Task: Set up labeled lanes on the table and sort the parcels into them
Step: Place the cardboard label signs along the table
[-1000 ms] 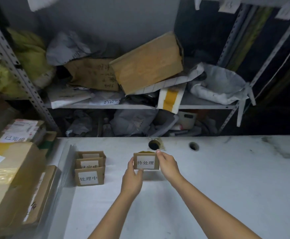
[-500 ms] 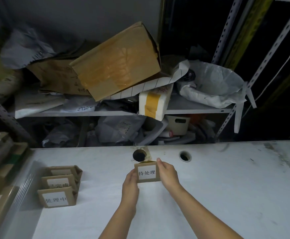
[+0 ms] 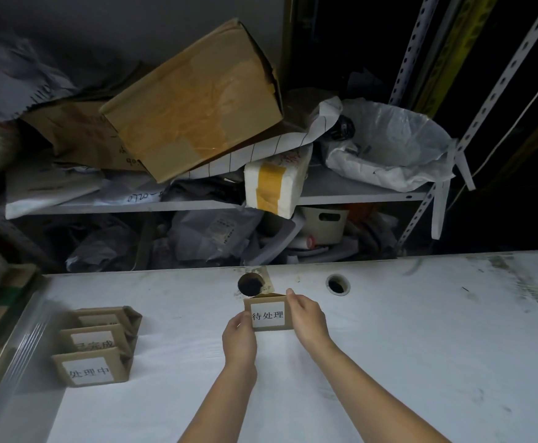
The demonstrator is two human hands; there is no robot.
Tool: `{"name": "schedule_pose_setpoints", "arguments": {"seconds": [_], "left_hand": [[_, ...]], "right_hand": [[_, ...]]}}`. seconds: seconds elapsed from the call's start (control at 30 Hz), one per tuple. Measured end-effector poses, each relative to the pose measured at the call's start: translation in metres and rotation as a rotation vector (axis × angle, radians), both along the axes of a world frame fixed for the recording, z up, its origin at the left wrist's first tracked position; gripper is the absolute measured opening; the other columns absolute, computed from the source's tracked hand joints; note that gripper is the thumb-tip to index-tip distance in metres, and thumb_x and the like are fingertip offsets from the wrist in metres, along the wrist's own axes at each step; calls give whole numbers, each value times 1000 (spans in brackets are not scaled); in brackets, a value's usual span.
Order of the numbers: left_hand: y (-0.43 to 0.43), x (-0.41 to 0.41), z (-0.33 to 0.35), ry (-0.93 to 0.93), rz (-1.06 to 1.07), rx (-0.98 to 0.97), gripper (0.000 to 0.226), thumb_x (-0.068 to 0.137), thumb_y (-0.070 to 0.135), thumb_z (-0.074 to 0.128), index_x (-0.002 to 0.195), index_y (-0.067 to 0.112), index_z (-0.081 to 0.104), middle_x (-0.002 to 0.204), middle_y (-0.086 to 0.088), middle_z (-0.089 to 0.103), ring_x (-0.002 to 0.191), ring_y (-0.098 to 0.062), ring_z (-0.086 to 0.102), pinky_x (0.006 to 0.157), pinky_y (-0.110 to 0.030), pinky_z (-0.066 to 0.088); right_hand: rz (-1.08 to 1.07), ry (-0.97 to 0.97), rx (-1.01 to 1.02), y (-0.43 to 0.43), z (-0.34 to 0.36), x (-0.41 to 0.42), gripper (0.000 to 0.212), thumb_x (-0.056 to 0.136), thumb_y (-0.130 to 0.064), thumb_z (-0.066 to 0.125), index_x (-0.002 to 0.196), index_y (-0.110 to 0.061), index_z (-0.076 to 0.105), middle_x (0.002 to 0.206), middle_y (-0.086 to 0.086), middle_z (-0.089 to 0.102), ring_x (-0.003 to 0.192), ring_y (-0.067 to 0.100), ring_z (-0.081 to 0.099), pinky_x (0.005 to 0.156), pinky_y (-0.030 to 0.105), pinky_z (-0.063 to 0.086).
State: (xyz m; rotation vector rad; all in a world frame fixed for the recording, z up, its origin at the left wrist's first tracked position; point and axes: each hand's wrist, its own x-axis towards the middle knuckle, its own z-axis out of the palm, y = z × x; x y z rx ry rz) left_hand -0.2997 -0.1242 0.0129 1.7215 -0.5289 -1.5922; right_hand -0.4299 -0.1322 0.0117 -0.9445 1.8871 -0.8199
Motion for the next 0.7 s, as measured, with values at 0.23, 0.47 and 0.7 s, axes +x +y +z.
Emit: {"name": "schedule_pose_setpoints", "arguments": {"seconds": [0.23,0.47,0.7], "left_hand": [[2,-1,3,-3,-49,-58,35,101,12,37,101,24,69,101,0,71,93,-6,59,78,-29,42],[2,7,-5,-2,-86,-46,30,103,17,41,125,25,59,115,4,66,102,-8,57,97,-35,42],[37,67,0,-109,-168,-19,34,103,27,47,135,28,56,141,2,54,129,-21,50,113,-45,41]], "right_hand": [[-12,-8,23,4,3,-1,40,104,-48,39,98,-21,68,91,-6,70,87,9,64,65,22,45],[33,-7,43,3,5,0,41,105,-48,38,103,-20,68,96,-4,71,91,11,64,66,21,45],[-90,258,-121,18,27,11,40,102,-44,45,128,-19,61,129,3,61,121,24,54,94,38,49]]}}
